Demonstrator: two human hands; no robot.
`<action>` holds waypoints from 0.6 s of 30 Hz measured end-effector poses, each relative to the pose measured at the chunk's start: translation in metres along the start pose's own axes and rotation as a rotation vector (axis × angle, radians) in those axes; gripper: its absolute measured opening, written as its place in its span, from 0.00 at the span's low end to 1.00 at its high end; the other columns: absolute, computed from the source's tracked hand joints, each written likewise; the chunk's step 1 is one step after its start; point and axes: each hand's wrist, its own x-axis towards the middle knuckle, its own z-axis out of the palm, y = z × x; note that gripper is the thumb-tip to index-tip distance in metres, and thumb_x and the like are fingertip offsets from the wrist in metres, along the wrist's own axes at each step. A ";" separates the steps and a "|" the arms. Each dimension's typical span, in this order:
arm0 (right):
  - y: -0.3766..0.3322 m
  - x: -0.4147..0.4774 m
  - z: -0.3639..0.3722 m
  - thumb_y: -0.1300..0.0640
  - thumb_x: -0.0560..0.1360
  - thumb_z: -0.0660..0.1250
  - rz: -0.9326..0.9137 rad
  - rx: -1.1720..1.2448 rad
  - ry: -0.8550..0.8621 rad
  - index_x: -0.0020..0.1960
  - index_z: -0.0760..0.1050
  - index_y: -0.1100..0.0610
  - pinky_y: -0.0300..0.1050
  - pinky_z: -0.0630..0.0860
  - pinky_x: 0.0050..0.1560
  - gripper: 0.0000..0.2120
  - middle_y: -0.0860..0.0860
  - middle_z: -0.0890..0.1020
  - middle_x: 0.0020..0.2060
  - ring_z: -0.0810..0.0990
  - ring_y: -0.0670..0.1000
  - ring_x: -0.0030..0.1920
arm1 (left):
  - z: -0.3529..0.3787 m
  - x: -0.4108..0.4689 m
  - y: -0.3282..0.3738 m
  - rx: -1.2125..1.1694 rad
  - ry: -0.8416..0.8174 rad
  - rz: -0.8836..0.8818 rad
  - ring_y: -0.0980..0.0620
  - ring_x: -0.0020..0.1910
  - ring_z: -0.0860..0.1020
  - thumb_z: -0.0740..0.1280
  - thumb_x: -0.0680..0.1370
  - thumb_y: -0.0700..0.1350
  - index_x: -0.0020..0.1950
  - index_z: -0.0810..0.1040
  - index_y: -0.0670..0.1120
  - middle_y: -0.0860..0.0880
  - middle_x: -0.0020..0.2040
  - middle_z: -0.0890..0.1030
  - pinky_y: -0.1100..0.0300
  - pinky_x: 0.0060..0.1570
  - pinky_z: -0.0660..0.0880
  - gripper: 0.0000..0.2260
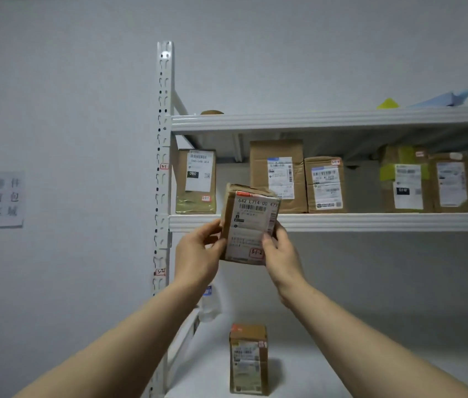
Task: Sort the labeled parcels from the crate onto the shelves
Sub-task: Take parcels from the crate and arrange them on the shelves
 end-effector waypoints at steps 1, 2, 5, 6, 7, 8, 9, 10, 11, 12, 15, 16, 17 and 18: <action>0.005 0.018 0.005 0.51 0.80 0.56 -0.038 -0.024 0.010 0.64 0.69 0.43 0.56 0.74 0.63 0.14 0.53 0.74 0.61 0.75 0.52 0.60 | 0.004 0.014 -0.006 -0.004 0.021 0.018 0.55 0.50 0.80 0.66 0.77 0.36 0.64 0.77 0.48 0.52 0.53 0.81 0.63 0.48 0.78 0.17; 0.010 0.034 0.009 0.49 0.78 0.56 -0.062 -0.052 0.022 0.62 0.70 0.41 0.57 0.74 0.63 0.14 0.55 0.73 0.62 0.75 0.54 0.60 | 0.009 0.028 -0.011 -0.005 0.040 0.031 0.55 0.50 0.80 0.65 0.77 0.35 0.64 0.77 0.47 0.52 0.54 0.82 0.63 0.48 0.78 0.17; 0.015 0.076 0.012 0.56 0.81 0.56 -0.169 -0.113 0.021 0.68 0.68 0.46 0.54 0.74 0.64 0.16 0.55 0.73 0.63 0.74 0.52 0.61 | 0.026 0.070 -0.025 -0.019 0.100 0.047 0.54 0.50 0.80 0.65 0.78 0.34 0.64 0.78 0.47 0.51 0.54 0.82 0.60 0.51 0.79 0.16; 0.014 0.088 0.011 0.58 0.81 0.55 -0.209 -0.148 0.026 0.71 0.64 0.48 0.52 0.73 0.64 0.19 0.53 0.73 0.65 0.73 0.52 0.63 | 0.032 0.084 -0.030 -0.031 0.110 0.048 0.53 0.50 0.80 0.64 0.78 0.34 0.64 0.78 0.46 0.50 0.53 0.82 0.58 0.54 0.78 0.16; 0.016 0.101 0.012 0.59 0.82 0.54 -0.241 -0.180 0.035 0.74 0.60 0.50 0.51 0.72 0.65 0.21 0.51 0.72 0.67 0.72 0.51 0.65 | 0.037 0.098 -0.034 -0.037 0.114 0.053 0.52 0.51 0.80 0.64 0.78 0.34 0.64 0.78 0.45 0.49 0.53 0.82 0.56 0.55 0.78 0.16; 0.019 0.113 0.012 0.59 0.82 0.54 -0.257 -0.214 0.041 0.76 0.56 0.50 0.49 0.72 0.65 0.23 0.50 0.72 0.68 0.72 0.51 0.66 | 0.043 0.111 -0.039 -0.033 0.117 0.059 0.51 0.52 0.80 0.64 0.78 0.34 0.64 0.77 0.45 0.49 0.53 0.82 0.55 0.55 0.78 0.16; 0.024 0.124 0.013 0.59 0.82 0.54 -0.274 -0.243 0.037 0.76 0.53 0.50 0.47 0.72 0.64 0.24 0.50 0.72 0.68 0.72 0.52 0.66 | 0.049 0.123 -0.044 -0.021 0.124 0.067 0.51 0.52 0.80 0.64 0.78 0.34 0.64 0.77 0.45 0.49 0.53 0.82 0.56 0.55 0.78 0.16; 0.028 0.135 0.016 0.59 0.82 0.54 -0.296 -0.265 0.028 0.76 0.52 0.50 0.47 0.72 0.62 0.24 0.50 0.72 0.68 0.73 0.52 0.66 | 0.052 0.134 -0.049 -0.004 0.138 0.078 0.52 0.52 0.80 0.65 0.78 0.34 0.64 0.78 0.45 0.50 0.54 0.82 0.57 0.54 0.79 0.16; 0.032 0.143 0.022 0.60 0.82 0.54 -0.320 -0.278 0.022 0.76 0.53 0.50 0.46 0.72 0.61 0.24 0.50 0.73 0.67 0.73 0.52 0.65 | 0.054 0.145 -0.054 0.014 0.154 0.092 0.52 0.52 0.80 0.65 0.78 0.34 0.63 0.78 0.45 0.50 0.54 0.82 0.57 0.54 0.79 0.16; 0.035 0.150 0.029 0.61 0.82 0.55 -0.335 -0.303 0.026 0.76 0.53 0.50 0.45 0.72 0.60 0.25 0.51 0.73 0.67 0.74 0.53 0.64 | 0.054 0.155 -0.059 0.029 0.168 0.104 0.53 0.51 0.80 0.65 0.77 0.34 0.63 0.78 0.45 0.50 0.55 0.82 0.57 0.54 0.78 0.16; 0.047 0.167 0.041 0.61 0.81 0.55 -0.362 -0.424 0.015 0.77 0.51 0.51 0.43 0.67 0.60 0.27 0.52 0.73 0.68 0.74 0.56 0.64 | 0.057 0.178 -0.078 0.047 0.200 0.106 0.54 0.51 0.80 0.65 0.77 0.33 0.64 0.78 0.45 0.52 0.54 0.81 0.58 0.55 0.78 0.16; 0.049 0.172 0.044 0.60 0.82 0.54 -0.346 -0.476 -0.005 0.78 0.48 0.51 0.42 0.65 0.59 0.27 0.52 0.71 0.69 0.73 0.55 0.64 | 0.057 0.182 -0.085 0.048 0.201 0.103 0.54 0.51 0.80 0.65 0.77 0.33 0.64 0.77 0.45 0.52 0.53 0.81 0.58 0.56 0.78 0.17; 0.052 0.176 0.048 0.58 0.82 0.53 -0.339 -0.515 -0.017 0.78 0.45 0.50 0.41 0.64 0.60 0.28 0.52 0.69 0.70 0.72 0.55 0.65 | 0.057 0.186 -0.090 0.044 0.200 0.105 0.54 0.51 0.80 0.64 0.77 0.33 0.65 0.77 0.45 0.52 0.53 0.81 0.57 0.56 0.77 0.17; 0.054 0.180 0.052 0.58 0.82 0.53 -0.343 -0.547 -0.017 0.78 0.44 0.50 0.41 0.65 0.61 0.28 0.51 0.67 0.72 0.71 0.55 0.66 | 0.057 0.189 -0.094 0.041 0.200 0.109 0.54 0.51 0.80 0.65 0.77 0.33 0.65 0.77 0.45 0.51 0.54 0.82 0.57 0.57 0.77 0.17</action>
